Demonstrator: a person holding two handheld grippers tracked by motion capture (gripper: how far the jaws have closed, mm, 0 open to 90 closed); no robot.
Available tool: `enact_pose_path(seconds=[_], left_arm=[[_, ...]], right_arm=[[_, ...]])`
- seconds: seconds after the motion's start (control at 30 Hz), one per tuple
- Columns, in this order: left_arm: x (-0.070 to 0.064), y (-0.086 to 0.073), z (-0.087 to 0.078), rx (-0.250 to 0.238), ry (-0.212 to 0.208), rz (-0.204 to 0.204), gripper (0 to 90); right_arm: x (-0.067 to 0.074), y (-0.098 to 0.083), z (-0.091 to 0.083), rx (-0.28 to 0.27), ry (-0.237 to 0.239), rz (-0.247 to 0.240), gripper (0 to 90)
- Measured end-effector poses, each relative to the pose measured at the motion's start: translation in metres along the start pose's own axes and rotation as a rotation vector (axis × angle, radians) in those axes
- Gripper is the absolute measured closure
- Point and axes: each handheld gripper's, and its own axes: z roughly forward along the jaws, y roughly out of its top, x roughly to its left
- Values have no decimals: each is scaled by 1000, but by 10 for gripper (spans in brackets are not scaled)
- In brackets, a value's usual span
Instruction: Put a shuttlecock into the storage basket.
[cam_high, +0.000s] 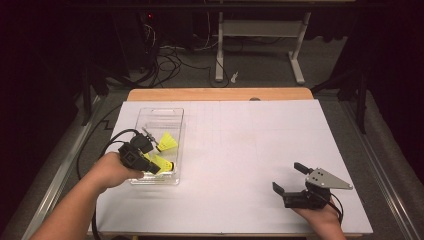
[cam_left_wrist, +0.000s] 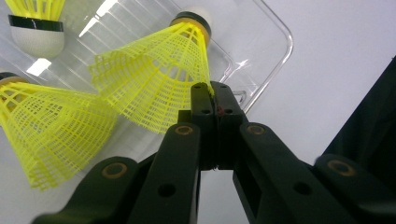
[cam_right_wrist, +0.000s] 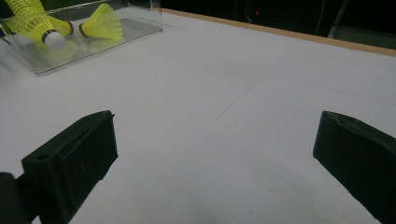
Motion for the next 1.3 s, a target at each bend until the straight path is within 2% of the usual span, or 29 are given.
enact_pose_path(seconds=[0.37,0.47,0.87,0.97,1.2,1.3], left_arm=[[4,2,8,21,-1,-19,893],[4,3,11,27,12,-23,888],[2,4,15,34,-6,-35,874],[2,4,15,38,-7,-37,853],[4,7,8,25,-18,-71,800],[6,9,5,13,-12,-94,730]], right_arm=[[0,0,1,2,2,-1,4],[0,0,1,4,2,0,4],[-1,0,1,2,0,2,4],[-1,0,1,1,0,2,4],[-2,0,1,1,-4,4,4],[-2,0,0,1,-4,4,4]])
